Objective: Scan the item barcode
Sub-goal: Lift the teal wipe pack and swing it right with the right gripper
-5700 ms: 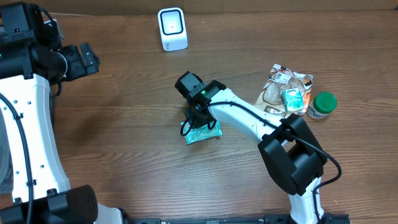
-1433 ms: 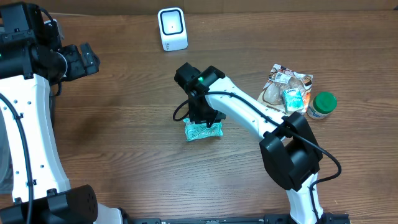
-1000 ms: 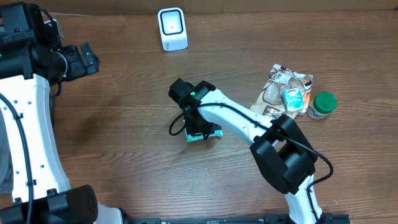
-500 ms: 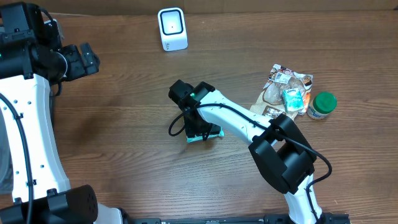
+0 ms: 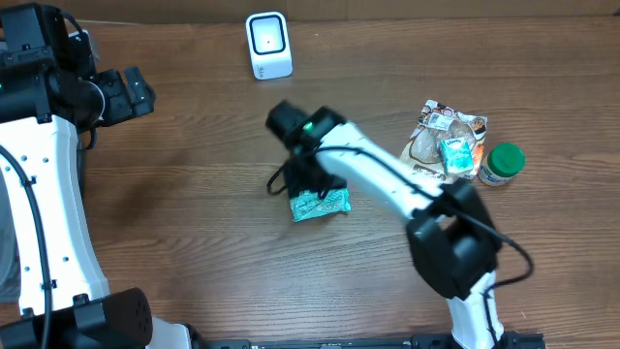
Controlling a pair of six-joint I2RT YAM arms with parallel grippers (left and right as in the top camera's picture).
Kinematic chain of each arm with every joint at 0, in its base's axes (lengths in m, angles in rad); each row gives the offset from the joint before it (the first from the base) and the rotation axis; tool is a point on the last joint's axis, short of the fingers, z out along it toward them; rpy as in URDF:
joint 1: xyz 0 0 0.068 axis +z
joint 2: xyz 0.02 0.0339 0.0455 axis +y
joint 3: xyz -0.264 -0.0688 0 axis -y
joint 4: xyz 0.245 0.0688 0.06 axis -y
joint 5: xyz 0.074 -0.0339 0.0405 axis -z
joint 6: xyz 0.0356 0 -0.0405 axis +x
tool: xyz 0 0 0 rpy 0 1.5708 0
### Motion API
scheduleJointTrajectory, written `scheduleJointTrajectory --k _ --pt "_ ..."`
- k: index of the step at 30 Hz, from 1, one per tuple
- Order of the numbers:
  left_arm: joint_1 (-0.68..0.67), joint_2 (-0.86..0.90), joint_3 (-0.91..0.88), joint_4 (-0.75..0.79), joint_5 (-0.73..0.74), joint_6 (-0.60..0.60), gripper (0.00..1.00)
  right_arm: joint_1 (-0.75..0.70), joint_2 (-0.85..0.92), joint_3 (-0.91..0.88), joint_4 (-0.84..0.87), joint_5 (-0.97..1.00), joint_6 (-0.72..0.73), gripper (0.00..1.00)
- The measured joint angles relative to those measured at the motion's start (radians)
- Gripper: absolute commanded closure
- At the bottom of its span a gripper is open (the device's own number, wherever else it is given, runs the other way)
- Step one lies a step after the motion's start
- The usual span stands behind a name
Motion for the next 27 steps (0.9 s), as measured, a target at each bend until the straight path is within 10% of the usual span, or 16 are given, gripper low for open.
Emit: scheduleJointTrajectory --k 12,27 --pt "0.000 0.000 0.000 0.000 0.000 0.000 0.00 -0.408 -0.119 -0.061 -0.034 -0.346 -0.326 0.40" --pt "0.000 0.000 0.000 0.000 0.000 0.000 0.00 -0.382 -0.104 -0.446 0.341 -0.621 -0.367 0.51"
